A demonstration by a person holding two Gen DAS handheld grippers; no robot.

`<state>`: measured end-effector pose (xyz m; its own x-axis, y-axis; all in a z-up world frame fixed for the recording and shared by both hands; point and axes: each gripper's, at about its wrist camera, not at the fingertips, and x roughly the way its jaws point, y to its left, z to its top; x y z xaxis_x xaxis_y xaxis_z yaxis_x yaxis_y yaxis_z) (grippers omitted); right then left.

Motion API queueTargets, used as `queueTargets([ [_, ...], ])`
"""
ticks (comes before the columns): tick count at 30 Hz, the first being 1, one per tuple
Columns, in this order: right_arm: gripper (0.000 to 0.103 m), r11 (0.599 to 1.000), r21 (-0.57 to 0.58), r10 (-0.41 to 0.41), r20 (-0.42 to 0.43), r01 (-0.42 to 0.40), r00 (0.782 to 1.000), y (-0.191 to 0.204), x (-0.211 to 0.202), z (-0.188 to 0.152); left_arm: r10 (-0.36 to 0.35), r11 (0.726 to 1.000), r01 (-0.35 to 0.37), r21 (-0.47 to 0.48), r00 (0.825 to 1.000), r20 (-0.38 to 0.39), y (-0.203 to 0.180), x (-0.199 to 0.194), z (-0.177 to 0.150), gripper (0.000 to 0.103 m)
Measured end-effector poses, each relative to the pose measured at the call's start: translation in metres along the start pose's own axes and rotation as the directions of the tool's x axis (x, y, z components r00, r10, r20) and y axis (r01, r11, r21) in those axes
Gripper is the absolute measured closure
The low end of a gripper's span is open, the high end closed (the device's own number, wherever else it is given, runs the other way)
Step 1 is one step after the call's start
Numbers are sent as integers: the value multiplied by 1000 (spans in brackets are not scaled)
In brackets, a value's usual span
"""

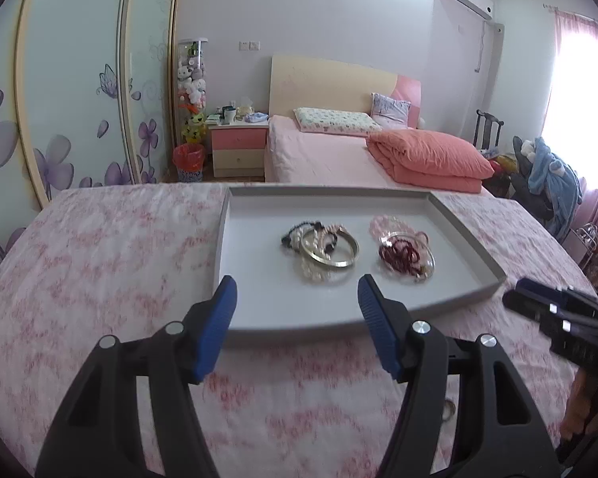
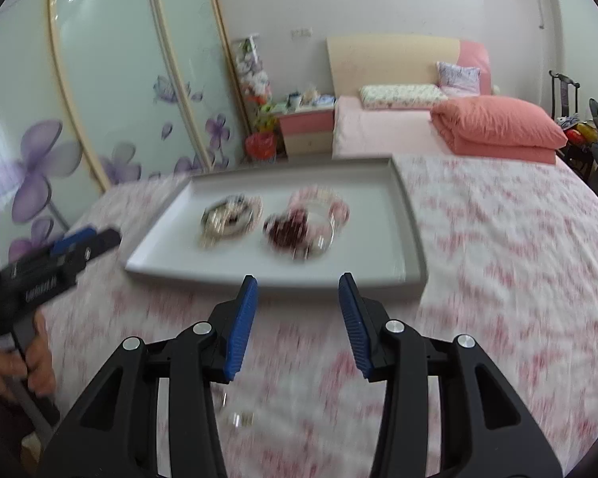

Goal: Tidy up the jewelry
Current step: 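Grasp the silver ring with the left tool while the right tool moves to the pearl stud earring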

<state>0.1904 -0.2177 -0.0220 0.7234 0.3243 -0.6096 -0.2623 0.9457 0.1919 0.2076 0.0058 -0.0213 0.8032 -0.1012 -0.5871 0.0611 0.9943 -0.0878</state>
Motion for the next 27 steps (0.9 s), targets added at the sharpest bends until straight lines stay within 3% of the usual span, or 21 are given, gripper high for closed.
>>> queueTargets([
  [6, 59, 1000, -7, 17, -90, -17, 996, 7, -9, -39, -18, 1000, 18, 10, 998, -59, -7, -3, -23, 41],
  [10, 59, 999, -31, 13, -121, -17, 993, 14, -12, -56, -72, 997, 74, 17, 991, -117, -16, -2, -37, 41],
  [17, 59, 1000, -5, -26, -117, 26, 993, -1, -21, -64, -179, 967, 214, 137, 957, -229, -59, 3, -60, 41],
  [22, 59, 999, 15, -42, -121, 44, 992, -13, -24, -66, -197, 952, 253, 174, 937, -288, -76, 9, -73, 41],
  [27, 59, 998, 28, -48, -131, 52, 990, -19, -22, -68, -188, 944, 259, 203, 930, -315, -87, 14, -81, 42],
])
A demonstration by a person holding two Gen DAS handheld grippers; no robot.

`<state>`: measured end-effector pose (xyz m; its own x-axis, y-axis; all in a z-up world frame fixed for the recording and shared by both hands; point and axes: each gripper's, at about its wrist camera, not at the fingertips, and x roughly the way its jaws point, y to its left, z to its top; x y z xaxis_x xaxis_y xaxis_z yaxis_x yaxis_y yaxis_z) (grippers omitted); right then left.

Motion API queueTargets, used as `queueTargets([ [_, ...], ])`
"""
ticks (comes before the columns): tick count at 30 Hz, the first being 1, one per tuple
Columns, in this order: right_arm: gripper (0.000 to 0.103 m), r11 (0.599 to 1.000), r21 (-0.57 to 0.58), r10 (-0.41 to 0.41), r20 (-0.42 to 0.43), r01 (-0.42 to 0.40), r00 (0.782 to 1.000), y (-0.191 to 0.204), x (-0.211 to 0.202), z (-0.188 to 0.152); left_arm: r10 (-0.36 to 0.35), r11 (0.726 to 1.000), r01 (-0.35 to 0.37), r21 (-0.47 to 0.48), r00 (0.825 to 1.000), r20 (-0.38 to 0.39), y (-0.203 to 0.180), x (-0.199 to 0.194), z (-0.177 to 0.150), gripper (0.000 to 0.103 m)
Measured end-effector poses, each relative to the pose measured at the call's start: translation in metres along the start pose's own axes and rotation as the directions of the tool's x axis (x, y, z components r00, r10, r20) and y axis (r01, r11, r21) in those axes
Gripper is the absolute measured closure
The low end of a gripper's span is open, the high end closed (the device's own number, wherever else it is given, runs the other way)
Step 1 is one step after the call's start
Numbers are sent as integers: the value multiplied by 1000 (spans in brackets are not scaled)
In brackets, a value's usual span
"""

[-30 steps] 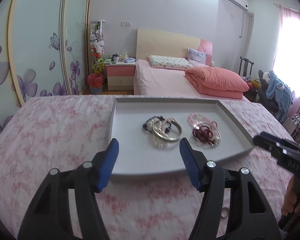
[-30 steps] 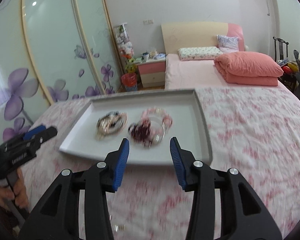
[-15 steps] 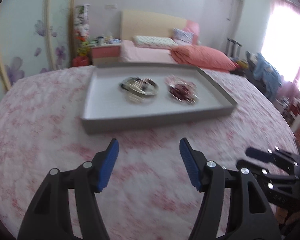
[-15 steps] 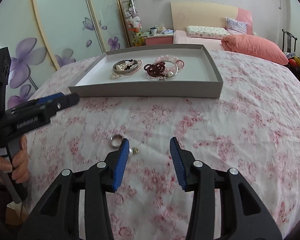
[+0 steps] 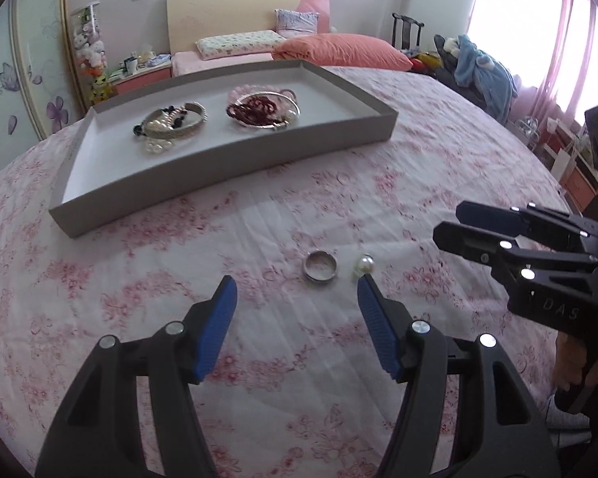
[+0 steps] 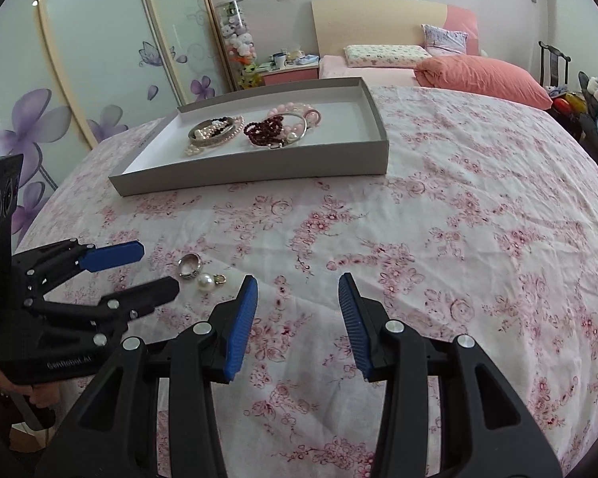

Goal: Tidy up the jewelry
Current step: 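Grasp the silver ring with the left tool while the right tool moves to the pearl stud earring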

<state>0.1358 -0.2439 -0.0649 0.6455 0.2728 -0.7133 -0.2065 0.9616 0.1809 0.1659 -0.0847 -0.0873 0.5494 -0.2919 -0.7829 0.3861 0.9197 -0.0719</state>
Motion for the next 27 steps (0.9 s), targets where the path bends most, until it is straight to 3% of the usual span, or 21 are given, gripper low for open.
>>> queueTargets([
  [8, 59, 1000, 10, -13, -17, 13, 1000, -4, 4, -3, 44, 999, -44, 17, 999, -14, -11, 16, 9, 50],
  [15, 59, 1000, 17, -19, -22, 19, 1000, -7, 5, -4, 84, 996, -84, 14, 996, -4, -7, 16, 9, 71],
  [22, 59, 1000, 9, -15, -24, 15, 1000, -4, 5, -4, 89, 996, -89, 12, 996, -2, -6, 16, 12, 74],
  [27, 59, 1000, 7, -12, -26, 12, 1000, -4, 6, -3, 90, 996, -90, 21, 996, 0, -9, 18, 13, 66],
])
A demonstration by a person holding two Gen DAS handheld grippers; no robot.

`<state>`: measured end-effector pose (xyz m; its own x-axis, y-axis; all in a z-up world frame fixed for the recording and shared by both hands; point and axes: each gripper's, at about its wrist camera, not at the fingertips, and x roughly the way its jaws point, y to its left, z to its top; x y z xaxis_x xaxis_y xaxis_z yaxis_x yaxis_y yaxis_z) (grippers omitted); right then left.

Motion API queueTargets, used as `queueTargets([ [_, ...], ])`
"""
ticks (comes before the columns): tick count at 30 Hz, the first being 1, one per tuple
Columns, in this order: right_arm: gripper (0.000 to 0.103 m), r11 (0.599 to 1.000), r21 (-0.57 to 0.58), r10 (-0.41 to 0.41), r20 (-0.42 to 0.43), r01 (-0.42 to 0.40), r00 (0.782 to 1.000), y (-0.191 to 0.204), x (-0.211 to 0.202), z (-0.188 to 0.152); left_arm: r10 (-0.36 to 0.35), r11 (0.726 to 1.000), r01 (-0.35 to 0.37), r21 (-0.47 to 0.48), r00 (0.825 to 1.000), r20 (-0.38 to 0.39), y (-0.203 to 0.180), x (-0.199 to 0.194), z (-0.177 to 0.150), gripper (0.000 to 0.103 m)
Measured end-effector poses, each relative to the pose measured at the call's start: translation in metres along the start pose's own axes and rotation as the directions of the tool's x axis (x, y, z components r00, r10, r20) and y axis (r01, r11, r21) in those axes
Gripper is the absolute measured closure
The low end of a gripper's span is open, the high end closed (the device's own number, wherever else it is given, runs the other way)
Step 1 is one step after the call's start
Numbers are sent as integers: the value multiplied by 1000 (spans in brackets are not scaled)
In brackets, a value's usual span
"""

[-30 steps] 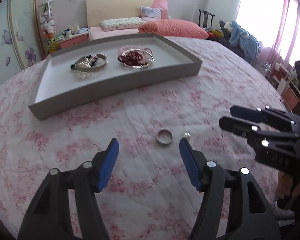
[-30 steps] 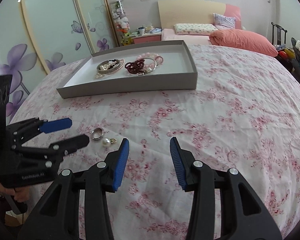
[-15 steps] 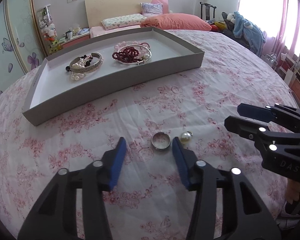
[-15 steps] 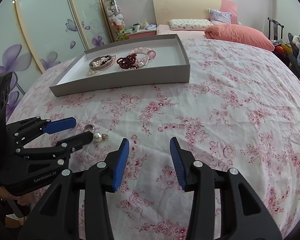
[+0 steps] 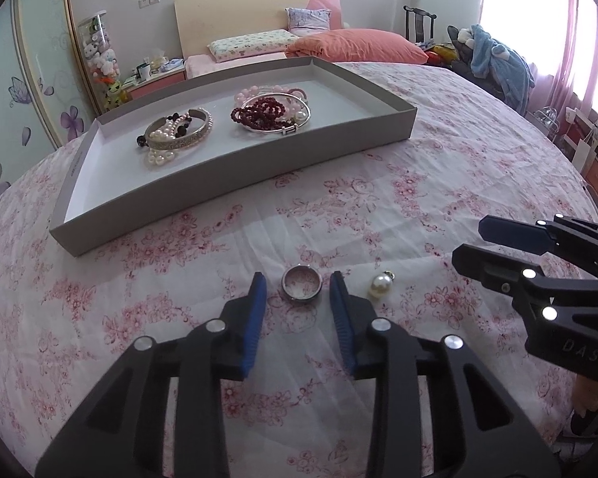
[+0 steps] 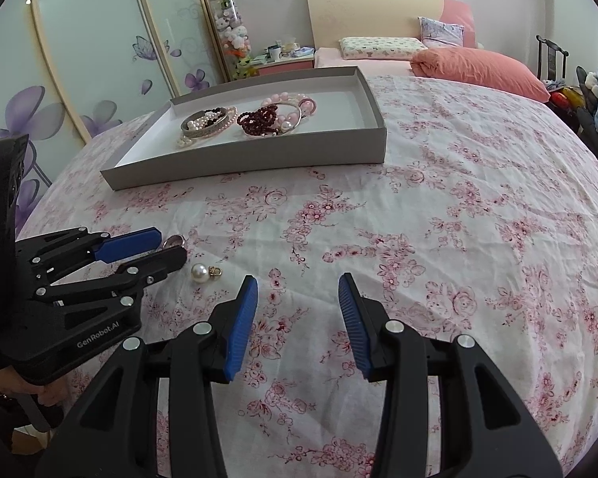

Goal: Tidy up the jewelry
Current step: 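Grasp the silver ring with the left tool while the right tool moves to the pearl stud earring, then grasp the pearl stud earring with the right tool while the left tool lifts the ring, then carry the silver ring and pearl earring over the gray tray with both tools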

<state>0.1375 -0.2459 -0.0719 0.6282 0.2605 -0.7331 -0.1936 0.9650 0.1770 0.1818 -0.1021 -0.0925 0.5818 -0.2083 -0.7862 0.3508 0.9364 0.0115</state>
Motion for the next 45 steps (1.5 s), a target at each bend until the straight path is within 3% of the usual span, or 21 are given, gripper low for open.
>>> queueTargets([
  [5, 59, 1000, 1, 0, -2, 0, 1000, 0, 1, 0, -4, 1000, 4, 0, 1000, 3, -1, 2, 1, 66],
  [9, 59, 1000, 2, 2, -5, -2, 1000, 1, 2, 1, 0, 1000, 0, -12, 1000, 4, 2, 3, 3, 81],
  [18, 60, 999, -24, 39, -13, -39, 999, 15, 4, 4, 57, 996, -58, -74, 998, -8, 33, -2, -2, 81],
  [25, 76, 991, -96, 93, -36, -96, 995, 44, 10, 6, 134, 979, -136, -150, 991, -22, 75, -11, -14, 81],
  [28, 78, 987, -121, 99, -39, -103, 994, 55, 13, 7, 146, 973, -148, -175, 989, -23, 87, -15, -19, 81],
  [36, 79, 982, -176, 60, -72, -72, 996, 70, 22, 6, 143, 973, -143, -184, 990, -9, 91, -21, -25, 81],
  [40, 88, 979, -197, 35, -65, -47, 997, 72, 23, 3, 145, 972, -144, -183, 989, -10, 91, -21, -25, 81],
  [45, 89, 982, -184, 39, -64, -50, 997, 69, 22, 3, 149, 973, -148, -179, 989, -11, 89, -19, -25, 79],
])
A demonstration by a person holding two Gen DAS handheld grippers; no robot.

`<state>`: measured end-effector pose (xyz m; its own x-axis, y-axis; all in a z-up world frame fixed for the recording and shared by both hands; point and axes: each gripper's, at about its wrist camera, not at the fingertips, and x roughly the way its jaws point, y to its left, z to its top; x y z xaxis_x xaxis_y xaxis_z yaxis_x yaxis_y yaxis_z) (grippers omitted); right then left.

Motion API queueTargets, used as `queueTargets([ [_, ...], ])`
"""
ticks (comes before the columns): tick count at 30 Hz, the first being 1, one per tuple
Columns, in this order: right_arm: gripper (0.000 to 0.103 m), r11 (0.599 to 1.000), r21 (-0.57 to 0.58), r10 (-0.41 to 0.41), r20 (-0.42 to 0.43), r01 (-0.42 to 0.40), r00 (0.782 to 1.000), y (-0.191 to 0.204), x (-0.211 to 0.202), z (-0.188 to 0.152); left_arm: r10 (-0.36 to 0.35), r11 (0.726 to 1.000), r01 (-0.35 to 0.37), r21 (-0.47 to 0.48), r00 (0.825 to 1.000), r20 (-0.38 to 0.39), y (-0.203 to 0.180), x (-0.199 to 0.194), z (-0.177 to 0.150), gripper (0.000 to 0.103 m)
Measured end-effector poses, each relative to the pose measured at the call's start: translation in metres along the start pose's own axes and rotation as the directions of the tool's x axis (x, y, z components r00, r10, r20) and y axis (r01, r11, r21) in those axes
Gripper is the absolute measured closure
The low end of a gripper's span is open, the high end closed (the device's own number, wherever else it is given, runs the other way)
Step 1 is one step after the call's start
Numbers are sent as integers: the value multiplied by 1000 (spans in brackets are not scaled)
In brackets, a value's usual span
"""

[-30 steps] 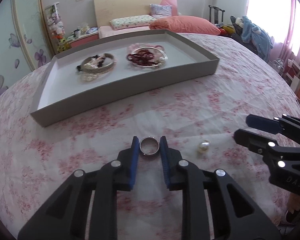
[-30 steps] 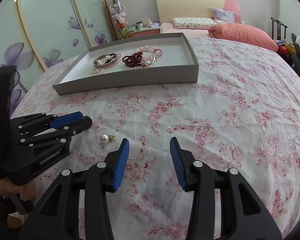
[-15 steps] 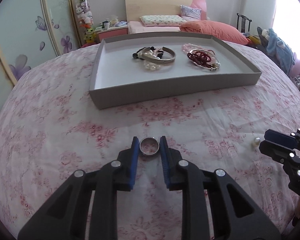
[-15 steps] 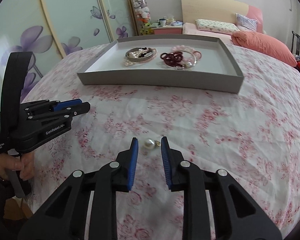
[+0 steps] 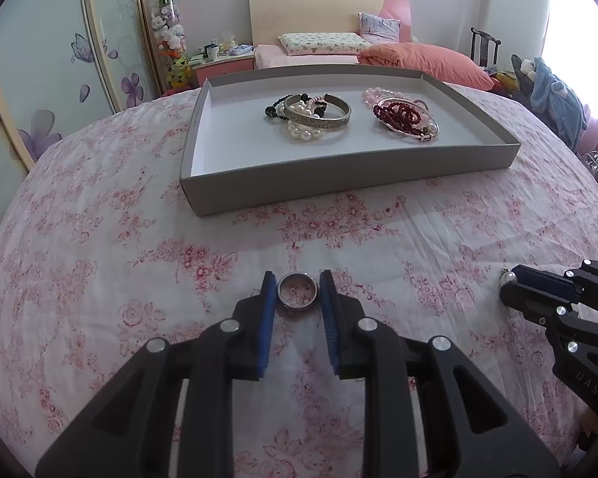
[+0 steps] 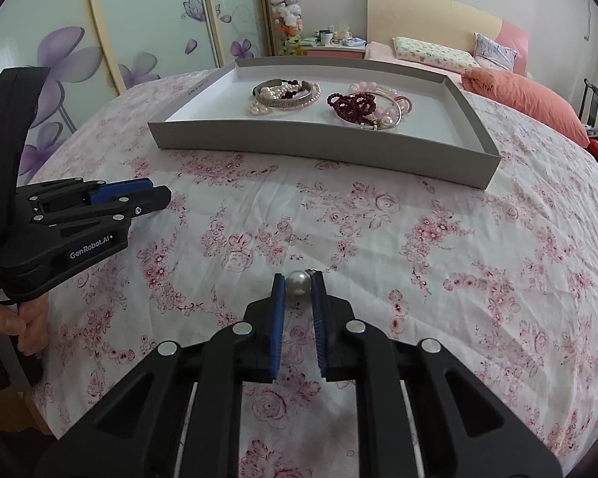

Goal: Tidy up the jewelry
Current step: 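Carry the silver ring and pearl earring over the gray tray with both tools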

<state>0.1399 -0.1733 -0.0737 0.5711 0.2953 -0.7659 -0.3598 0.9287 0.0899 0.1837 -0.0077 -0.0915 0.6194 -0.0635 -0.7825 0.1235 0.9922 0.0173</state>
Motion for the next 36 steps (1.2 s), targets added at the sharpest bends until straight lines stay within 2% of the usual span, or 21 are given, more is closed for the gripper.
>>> queueTargets([
  [15, 89, 1000, 23, 4, 24, -4, 1000, -5, -8, 2, -9, 999, 9, -36, 1000, 0, 3, -4, -2, 81],
  [23, 89, 1000, 23, 4, 46, -5, 999, -5, -13, 7, -18, 998, 20, -63, 999, 38, 7, -17, 0, 81],
  [29, 89, 1000, 19, -2, 88, 0, 996, -5, -22, 13, -19, 997, 25, -76, 997, 79, 8, -31, 2, 81],
  [36, 89, 999, 33, -10, 185, 4, 983, -9, -42, 25, -19, 996, 33, -88, 988, 151, 8, -52, 11, 81],
])
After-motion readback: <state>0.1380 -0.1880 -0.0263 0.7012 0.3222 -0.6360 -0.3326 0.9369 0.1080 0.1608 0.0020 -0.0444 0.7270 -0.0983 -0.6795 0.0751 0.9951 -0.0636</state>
